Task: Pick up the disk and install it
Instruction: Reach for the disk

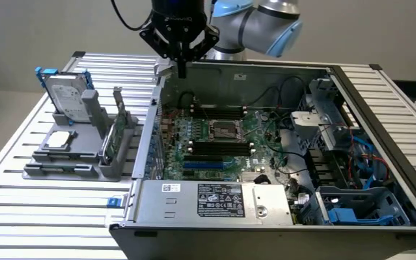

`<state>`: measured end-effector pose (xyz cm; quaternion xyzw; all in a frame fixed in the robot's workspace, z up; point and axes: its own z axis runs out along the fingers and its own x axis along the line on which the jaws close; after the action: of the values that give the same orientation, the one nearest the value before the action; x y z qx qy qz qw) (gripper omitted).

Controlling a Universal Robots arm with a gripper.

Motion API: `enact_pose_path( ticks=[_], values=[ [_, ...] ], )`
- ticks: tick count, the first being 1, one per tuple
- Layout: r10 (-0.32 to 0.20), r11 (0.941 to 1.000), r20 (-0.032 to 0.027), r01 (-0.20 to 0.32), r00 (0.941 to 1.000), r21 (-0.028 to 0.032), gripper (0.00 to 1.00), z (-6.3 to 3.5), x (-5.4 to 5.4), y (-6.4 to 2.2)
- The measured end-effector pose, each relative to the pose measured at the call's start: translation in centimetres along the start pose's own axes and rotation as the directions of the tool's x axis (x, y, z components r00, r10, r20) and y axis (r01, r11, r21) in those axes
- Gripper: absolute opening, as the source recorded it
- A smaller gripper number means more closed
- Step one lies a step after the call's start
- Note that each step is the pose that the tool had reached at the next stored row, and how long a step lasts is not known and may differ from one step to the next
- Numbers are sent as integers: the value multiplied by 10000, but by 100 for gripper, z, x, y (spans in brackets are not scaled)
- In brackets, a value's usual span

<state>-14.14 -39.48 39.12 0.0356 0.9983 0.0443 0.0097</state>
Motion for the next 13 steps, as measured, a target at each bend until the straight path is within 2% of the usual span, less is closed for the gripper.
enact_pose_path(
  ticks=[13],
  values=[
    [0, 10000, -1, 0, 10000, 20, 11, 118, 609, 160]
  ],
)
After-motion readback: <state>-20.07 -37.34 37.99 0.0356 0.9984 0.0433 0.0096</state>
